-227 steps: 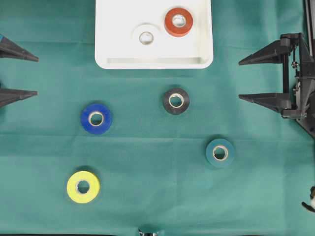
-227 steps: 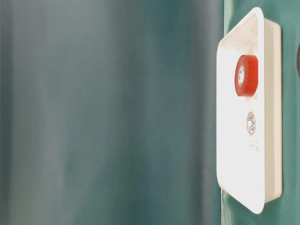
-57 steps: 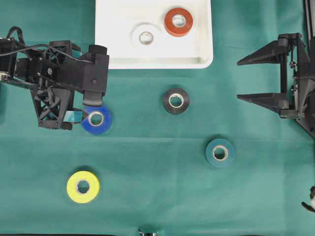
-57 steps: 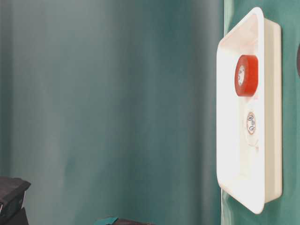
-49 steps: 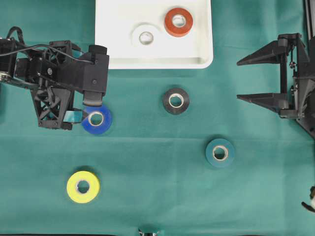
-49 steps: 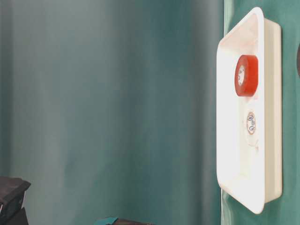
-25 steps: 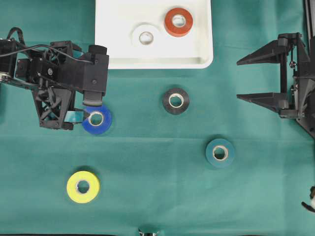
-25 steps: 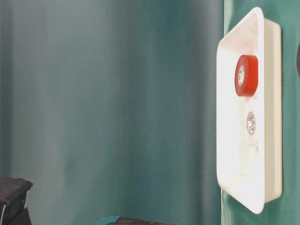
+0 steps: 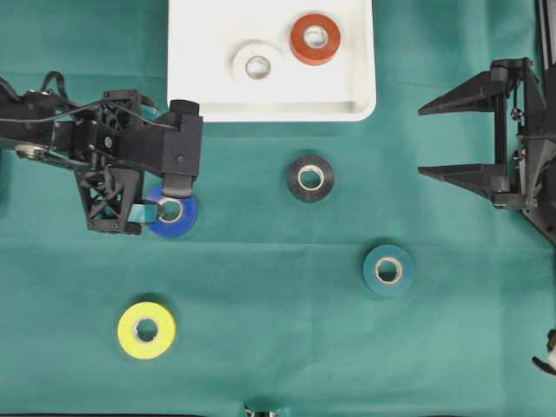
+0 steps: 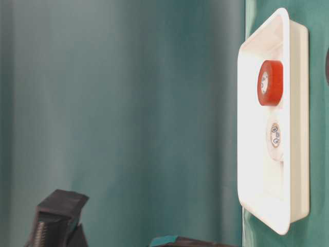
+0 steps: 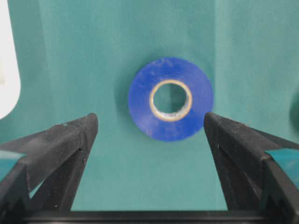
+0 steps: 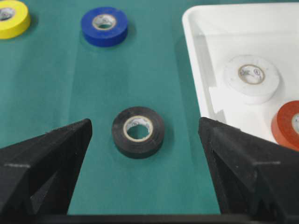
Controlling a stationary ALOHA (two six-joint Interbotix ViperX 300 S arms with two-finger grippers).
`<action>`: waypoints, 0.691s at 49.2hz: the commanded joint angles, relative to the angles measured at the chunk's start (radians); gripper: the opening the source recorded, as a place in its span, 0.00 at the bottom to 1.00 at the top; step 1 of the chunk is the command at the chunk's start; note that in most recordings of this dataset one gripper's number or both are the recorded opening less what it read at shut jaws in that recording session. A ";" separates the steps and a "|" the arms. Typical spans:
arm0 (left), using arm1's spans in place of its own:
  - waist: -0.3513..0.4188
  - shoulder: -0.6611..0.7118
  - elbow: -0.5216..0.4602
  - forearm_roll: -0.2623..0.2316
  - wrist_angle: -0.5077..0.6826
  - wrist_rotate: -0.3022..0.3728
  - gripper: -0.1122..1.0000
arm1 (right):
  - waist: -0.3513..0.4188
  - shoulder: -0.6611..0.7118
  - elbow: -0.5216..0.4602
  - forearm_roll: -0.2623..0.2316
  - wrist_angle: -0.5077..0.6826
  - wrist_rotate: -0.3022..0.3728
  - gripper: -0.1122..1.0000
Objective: Pick up the tape from a random location and place it into the white case.
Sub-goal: 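Lower the left gripper and close it on the blue roll's rim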
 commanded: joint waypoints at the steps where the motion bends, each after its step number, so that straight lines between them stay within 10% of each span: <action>1: 0.003 0.003 -0.002 0.002 -0.026 0.000 0.98 | -0.002 0.008 -0.028 0.000 -0.005 0.000 0.90; 34: 0.003 0.155 0.081 0.012 -0.195 0.002 0.98 | -0.002 0.021 -0.028 0.000 -0.005 0.000 0.90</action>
